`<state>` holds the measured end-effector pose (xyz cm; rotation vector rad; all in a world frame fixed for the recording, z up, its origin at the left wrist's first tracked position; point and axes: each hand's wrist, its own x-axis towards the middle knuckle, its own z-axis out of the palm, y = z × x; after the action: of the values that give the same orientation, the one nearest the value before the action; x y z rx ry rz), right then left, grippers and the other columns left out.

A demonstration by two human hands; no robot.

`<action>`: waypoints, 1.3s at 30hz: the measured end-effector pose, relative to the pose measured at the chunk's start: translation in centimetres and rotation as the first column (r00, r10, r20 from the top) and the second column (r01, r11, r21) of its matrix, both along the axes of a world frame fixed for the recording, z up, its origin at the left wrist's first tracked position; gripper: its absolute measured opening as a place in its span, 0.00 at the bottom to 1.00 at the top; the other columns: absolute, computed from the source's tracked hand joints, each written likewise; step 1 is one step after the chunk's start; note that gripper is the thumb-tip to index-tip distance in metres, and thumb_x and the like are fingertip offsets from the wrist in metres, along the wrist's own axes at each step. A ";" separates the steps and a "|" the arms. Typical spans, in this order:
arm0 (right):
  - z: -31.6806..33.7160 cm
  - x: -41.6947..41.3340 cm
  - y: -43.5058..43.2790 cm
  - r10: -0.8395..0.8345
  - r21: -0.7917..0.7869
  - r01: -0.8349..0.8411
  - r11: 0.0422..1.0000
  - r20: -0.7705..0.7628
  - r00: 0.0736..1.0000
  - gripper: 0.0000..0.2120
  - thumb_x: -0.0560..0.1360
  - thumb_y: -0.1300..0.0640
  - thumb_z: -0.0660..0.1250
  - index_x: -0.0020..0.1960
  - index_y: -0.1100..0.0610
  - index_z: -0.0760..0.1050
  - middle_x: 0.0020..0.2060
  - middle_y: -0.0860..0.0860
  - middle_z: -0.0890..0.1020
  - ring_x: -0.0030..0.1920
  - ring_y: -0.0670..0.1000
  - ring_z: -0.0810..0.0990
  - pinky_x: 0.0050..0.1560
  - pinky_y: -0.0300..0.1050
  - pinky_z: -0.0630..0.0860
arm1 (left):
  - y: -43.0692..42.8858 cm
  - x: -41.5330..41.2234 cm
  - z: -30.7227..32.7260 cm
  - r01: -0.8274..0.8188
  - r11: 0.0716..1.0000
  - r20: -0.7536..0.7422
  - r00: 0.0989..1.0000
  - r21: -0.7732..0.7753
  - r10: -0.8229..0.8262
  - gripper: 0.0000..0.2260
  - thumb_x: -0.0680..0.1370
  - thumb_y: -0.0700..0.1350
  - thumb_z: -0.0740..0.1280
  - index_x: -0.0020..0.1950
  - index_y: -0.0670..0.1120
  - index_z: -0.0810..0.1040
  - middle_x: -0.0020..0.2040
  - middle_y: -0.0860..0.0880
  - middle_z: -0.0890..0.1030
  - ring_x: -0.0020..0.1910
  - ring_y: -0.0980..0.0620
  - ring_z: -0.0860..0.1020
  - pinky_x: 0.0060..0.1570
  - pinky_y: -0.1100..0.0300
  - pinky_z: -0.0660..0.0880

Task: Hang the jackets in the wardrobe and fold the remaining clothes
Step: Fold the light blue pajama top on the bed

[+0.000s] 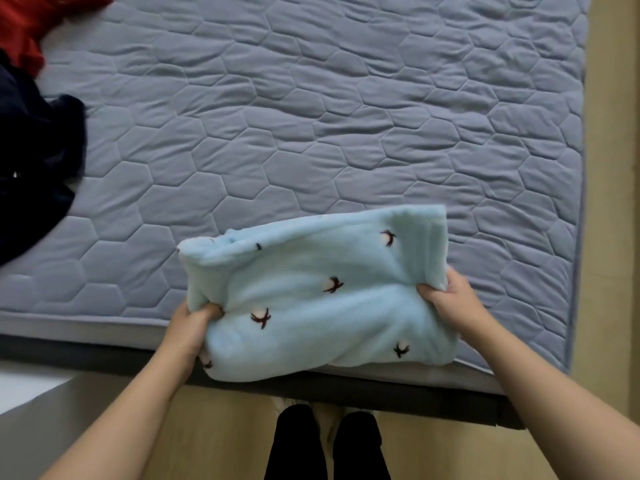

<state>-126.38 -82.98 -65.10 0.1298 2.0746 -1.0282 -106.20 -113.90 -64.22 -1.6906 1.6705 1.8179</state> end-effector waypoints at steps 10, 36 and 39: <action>-1.0 -2.7 -2.5 -0.165 0.065 0.188 0.980 -0.255 0.953 0.04 0.78 0.58 0.63 0.52 0.56 0.71 0.42 0.48 0.77 0.42 0.49 0.75 0.41 0.44 0.70 | -1.5 -5.2 1.6 0.108 0.922 -0.150 0.973 -0.372 -0.175 0.12 0.74 0.48 0.71 0.56 0.55 0.73 0.49 0.54 0.79 0.51 0.52 0.78 0.43 0.62 0.73; -12.9 -2.8 -4.7 0.779 0.741 -0.382 0.552 -0.296 0.552 0.31 0.74 0.34 0.39 0.75 0.38 0.41 0.78 0.46 0.45 0.78 0.52 0.44 0.68 0.73 0.40 | 1.9 -6.2 -12.0 0.770 0.048 0.589 0.524 -0.636 -0.615 0.31 0.71 0.58 0.56 0.75 0.56 0.60 0.78 0.41 0.51 0.77 0.41 0.50 0.68 0.31 0.47; -12.9 -5.5 -0.2 0.749 0.823 -0.323 0.468 -0.175 0.639 0.31 0.74 0.34 0.35 0.75 0.39 0.36 0.78 0.46 0.42 0.77 0.53 0.41 0.69 0.73 0.42 | 1.8 -6.2 -12.3 0.741 0.056 0.554 0.548 -0.669 -0.627 0.31 0.71 0.57 0.56 0.75 0.56 0.58 0.78 0.42 0.52 0.77 0.42 0.50 0.69 0.32 0.46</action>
<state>-131.90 -83.18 -77.97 -0.4943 2.6368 0.3121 -112.36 -112.10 -76.56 -0.6447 2.8756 0.2785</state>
